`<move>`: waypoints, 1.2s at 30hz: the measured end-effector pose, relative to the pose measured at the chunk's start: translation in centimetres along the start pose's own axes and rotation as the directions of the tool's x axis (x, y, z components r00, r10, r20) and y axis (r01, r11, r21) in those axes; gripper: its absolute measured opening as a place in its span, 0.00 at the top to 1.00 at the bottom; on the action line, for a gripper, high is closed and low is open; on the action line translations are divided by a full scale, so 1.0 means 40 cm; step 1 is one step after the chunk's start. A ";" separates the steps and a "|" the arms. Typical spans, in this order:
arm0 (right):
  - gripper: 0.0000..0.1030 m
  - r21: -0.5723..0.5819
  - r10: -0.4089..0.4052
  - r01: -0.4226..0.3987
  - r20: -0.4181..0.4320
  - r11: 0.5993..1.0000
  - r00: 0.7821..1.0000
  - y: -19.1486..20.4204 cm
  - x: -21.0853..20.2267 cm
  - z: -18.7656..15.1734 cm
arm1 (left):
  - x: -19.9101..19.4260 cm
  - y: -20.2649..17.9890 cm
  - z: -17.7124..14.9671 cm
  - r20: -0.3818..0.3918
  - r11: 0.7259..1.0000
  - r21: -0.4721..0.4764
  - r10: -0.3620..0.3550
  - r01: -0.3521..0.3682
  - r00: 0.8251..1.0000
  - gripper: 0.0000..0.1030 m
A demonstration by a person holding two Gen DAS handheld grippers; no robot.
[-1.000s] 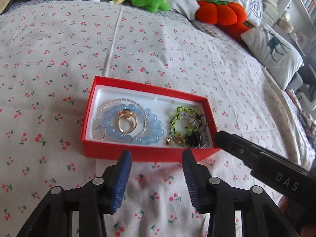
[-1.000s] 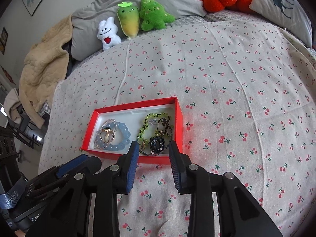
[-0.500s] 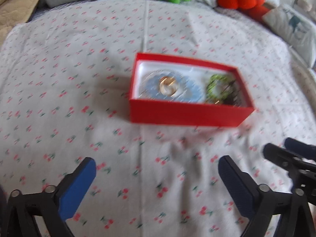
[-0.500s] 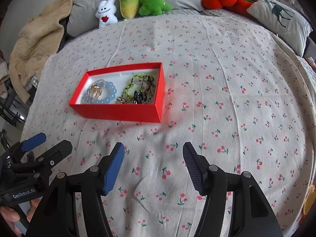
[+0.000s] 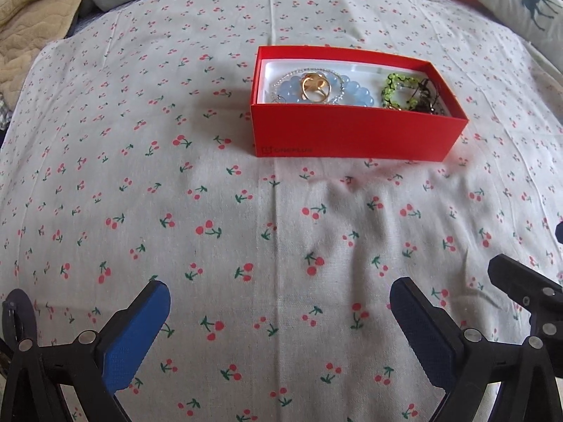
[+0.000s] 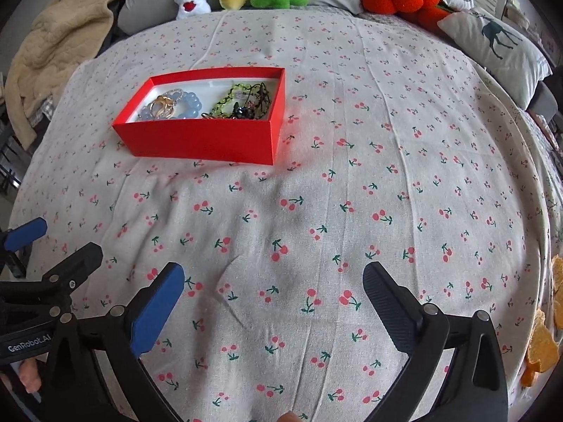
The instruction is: Organize jewelry
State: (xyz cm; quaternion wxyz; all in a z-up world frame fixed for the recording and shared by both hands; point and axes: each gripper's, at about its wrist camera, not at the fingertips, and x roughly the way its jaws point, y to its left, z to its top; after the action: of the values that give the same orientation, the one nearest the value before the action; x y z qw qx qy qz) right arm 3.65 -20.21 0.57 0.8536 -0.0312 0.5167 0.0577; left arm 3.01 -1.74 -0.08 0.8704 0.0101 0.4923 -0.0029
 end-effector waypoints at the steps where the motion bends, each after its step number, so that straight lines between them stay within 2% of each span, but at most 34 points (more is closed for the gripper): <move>1: 0.00 -0.006 -0.013 0.013 0.007 1.000 1.000 0.004 -0.004 -0.001 | -0.001 0.001 -0.001 0.003 1.000 -0.001 0.006 -0.006 1.000 0.01; 36: 0.00 0.003 -0.020 0.020 -0.014 1.000 1.000 0.013 0.011 0.001 | 0.015 0.018 0.008 -0.022 0.999 -0.012 0.037 -0.038 0.999 0.01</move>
State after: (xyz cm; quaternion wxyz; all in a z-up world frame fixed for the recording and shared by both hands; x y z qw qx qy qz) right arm 3.84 -19.66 0.21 0.8506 -0.0354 0.5224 0.0481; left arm 3.59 -1.02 -0.41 0.8649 0.0139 0.5015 0.0166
